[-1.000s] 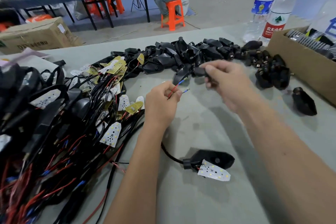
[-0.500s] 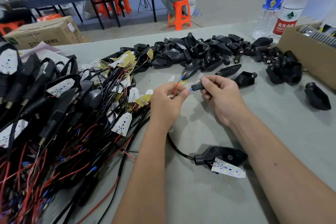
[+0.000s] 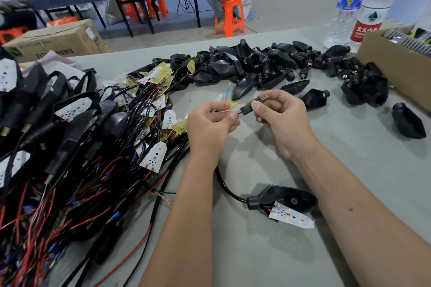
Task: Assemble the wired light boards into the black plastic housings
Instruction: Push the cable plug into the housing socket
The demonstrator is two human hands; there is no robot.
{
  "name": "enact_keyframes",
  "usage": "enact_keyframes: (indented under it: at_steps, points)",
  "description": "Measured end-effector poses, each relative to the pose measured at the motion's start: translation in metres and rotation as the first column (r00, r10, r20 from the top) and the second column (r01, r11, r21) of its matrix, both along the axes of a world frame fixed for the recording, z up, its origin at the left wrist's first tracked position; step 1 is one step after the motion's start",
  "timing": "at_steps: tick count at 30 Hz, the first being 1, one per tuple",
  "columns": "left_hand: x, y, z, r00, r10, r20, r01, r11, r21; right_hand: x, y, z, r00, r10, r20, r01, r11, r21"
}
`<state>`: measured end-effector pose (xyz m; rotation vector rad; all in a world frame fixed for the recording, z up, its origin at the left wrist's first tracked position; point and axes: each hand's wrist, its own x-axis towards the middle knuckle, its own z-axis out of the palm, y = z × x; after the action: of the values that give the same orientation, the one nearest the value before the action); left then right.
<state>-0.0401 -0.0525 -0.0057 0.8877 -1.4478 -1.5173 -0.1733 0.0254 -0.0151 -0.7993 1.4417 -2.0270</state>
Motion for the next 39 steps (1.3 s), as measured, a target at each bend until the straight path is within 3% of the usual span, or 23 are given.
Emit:
enact_keyframes:
  at_steps: [4,10,17,26,36,39]
  points:
    - [-0.002,-0.002,0.005,0.993,-0.095,-0.066,0.100,0.992,0.078,-0.003,-0.002,-0.001,0.998,-0.051,0.031,0.051,0.999,-0.008]
    - [-0.003,0.001,0.005,0.998,-0.056,0.004,0.056,0.998,0.043,0.001,-0.002,0.002,0.998,0.028,-0.051,-0.028,1.000,-0.005]
    - [-0.008,0.002,0.007,0.994,-0.050,-0.099,0.066,0.983,0.169,0.003,-0.001,0.003,0.998,0.035,-0.049,-0.036,0.999,-0.018]
    - [-0.008,0.002,0.005,0.994,-0.087,0.073,0.085,0.996,0.036,0.005,-0.003,0.006,0.996,0.006,0.084,0.000,0.997,-0.076]
    - [-0.011,0.001,-0.001,0.999,0.000,0.032,0.000,1.000,-0.007,0.006,0.003,0.008,0.997,0.069,-0.045,-0.068,0.998,0.013]
    - [-0.016,0.005,-0.001,0.993,0.112,-0.025,-0.112,0.994,0.004,0.006,0.003,0.008,0.985,0.122,-0.122,-0.112,0.990,0.085]
